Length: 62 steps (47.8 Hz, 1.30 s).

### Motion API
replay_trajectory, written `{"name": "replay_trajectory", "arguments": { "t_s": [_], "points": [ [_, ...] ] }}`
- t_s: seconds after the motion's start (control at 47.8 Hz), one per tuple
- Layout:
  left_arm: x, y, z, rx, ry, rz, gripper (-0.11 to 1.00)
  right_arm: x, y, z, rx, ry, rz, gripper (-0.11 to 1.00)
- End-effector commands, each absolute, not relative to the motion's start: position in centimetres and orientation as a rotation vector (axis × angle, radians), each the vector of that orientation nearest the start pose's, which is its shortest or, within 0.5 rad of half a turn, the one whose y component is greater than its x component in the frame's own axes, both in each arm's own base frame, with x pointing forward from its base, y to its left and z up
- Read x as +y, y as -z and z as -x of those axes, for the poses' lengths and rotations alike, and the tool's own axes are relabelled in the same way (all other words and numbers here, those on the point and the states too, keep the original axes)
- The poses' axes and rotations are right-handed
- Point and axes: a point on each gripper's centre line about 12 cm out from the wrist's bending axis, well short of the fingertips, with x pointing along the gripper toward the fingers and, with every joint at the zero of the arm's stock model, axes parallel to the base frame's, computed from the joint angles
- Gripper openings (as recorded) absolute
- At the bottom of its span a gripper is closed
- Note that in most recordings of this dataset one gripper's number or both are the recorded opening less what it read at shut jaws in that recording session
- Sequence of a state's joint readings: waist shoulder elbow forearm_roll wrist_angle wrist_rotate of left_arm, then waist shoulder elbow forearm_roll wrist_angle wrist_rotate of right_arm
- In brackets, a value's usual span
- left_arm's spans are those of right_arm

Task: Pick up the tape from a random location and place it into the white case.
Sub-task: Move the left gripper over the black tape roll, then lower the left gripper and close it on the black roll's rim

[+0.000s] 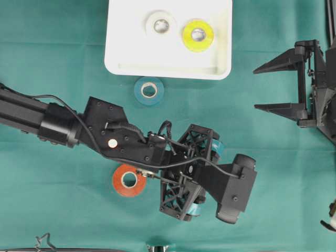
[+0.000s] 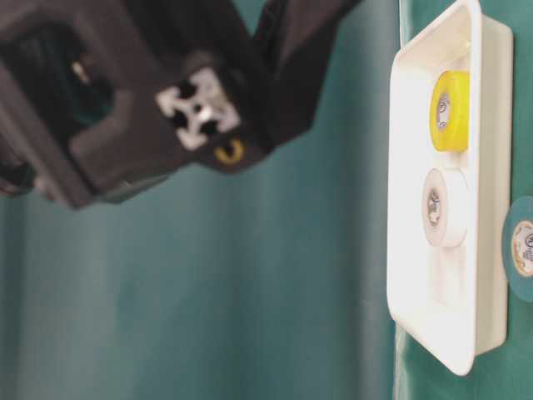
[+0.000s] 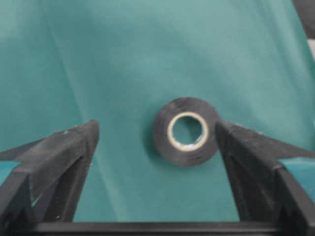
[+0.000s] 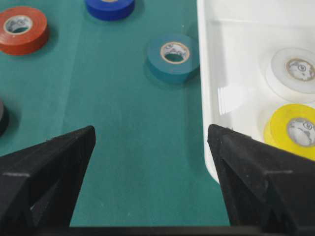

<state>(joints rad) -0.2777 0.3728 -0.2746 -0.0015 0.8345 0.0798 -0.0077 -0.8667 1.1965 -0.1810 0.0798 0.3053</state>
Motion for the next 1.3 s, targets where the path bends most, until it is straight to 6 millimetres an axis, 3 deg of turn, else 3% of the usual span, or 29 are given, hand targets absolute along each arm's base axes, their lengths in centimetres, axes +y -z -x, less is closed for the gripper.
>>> {"name": "replay_trajectory", "arguments": {
  "t_s": [0.0,0.69,0.962,1.276],
  "points": [
    [-14.9,-28.3,-51.3,0.864,0.297,-0.198,0.96,-0.4,-23.2,-20.7,0.38,0.046,-0.119,0.87],
    [-14.8,-27.9,-51.1,0.875,0.297,-0.203,0.96,-0.4,-23.3,-20.7,0.379,0.045,-0.116,0.87],
    [-14.8,-25.7,-51.3,0.862,0.298,-0.201,0.96,-0.4,-23.3,-20.7,0.379,0.045,-0.115,0.87],
    [-15.0,-21.3,-51.3,0.892,0.3,-0.208,0.96,-0.4,-23.3,-20.7,0.379,0.044,-0.11,0.87]
  ]
}}
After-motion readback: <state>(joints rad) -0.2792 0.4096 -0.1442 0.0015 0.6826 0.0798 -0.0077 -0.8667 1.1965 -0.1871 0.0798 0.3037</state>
